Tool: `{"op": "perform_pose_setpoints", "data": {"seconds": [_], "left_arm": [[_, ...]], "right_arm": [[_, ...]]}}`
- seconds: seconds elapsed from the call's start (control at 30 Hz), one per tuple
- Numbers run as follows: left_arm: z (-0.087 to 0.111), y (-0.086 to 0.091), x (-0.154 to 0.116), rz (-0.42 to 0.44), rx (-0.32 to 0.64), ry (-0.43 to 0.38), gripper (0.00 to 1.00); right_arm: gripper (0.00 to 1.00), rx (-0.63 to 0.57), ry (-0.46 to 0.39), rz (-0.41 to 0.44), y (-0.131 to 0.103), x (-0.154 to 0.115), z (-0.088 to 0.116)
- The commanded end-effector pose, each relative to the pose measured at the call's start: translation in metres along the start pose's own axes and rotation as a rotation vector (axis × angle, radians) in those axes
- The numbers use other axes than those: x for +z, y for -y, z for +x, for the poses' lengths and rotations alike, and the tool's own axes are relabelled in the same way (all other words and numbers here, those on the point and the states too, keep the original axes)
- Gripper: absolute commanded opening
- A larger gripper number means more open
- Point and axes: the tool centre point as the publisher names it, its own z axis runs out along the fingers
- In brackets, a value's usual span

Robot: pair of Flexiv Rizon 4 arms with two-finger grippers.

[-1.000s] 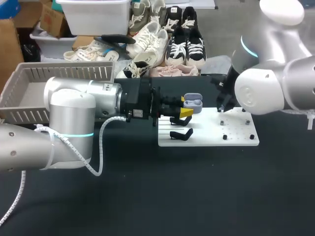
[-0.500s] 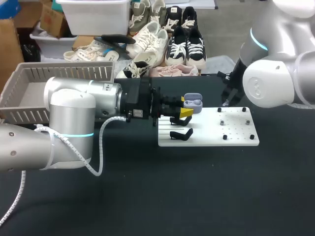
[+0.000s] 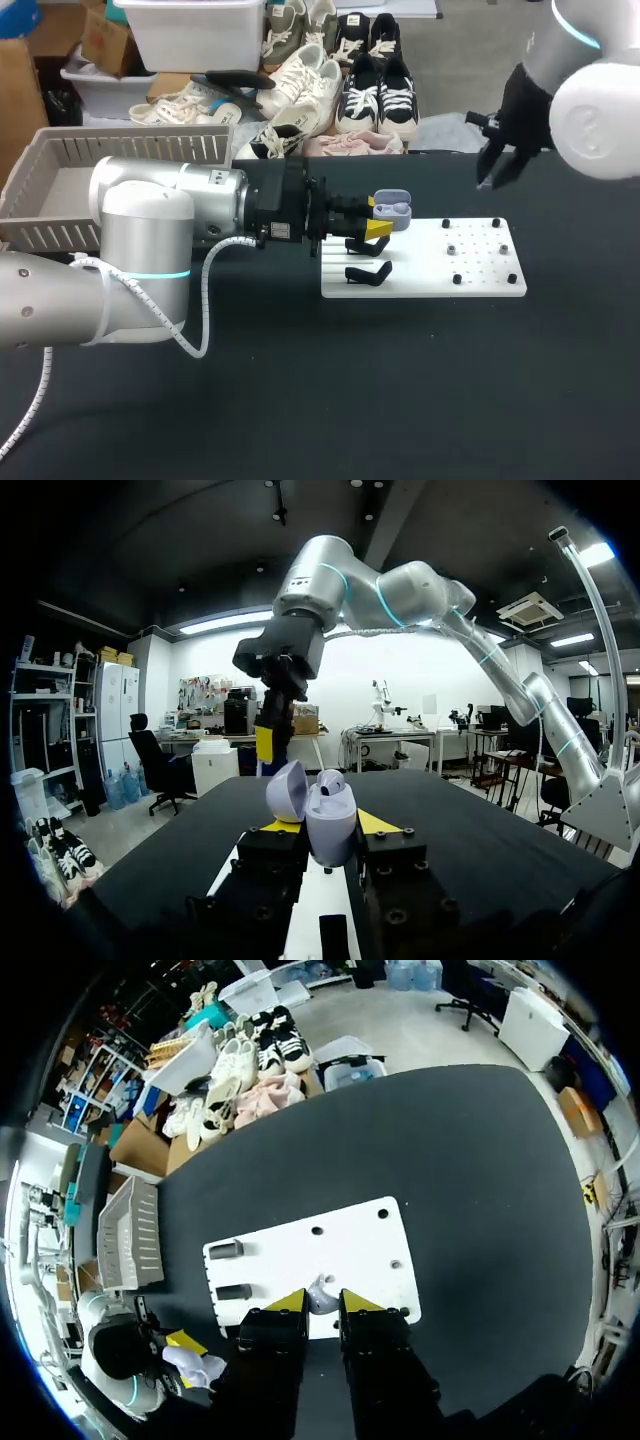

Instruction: Pick up each earbud case from the left stands, insert the matching earbuds, close the lid, and place the case in the box.

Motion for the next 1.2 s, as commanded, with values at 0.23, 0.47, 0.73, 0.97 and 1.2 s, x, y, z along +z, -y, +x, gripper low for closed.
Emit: {"op": "perform_pose_setpoints", "data": {"seconds": [0.23, 0.47, 0.73, 0.97, 1.2], "left_arm": [[0.0, 0.0, 0.0, 0.001, 0.0, 0.0, 0.0], [0.0, 0.0, 0.0, 0.001, 0.0, 0.0, 0.0], [0.0, 0.0, 0.0, 0.001, 0.0, 0.0, 0.0], [0.0, 0.0, 0.0, 0.001, 0.0, 0.0, 0.0], [0.0, 0.0, 0.0, 0.001, 0.0, 0.0, 0.0]], "right_arm": [[0.0, -0.221, -0.092, 0.089, -0.041, -0.098, 0.042], [0.0, -0.35, -0.139, 0.114, -0.079, -0.103, 0.072], [0.0, -0.352, -0.142, 0.118, -0.097, -0.093, 0.087], [0.0, -0.324, -0.138, 0.109, -0.095, -0.093, 0.087], [0.0, -0.324, -0.138, 0.109, -0.095, -0.093, 0.087]]}}
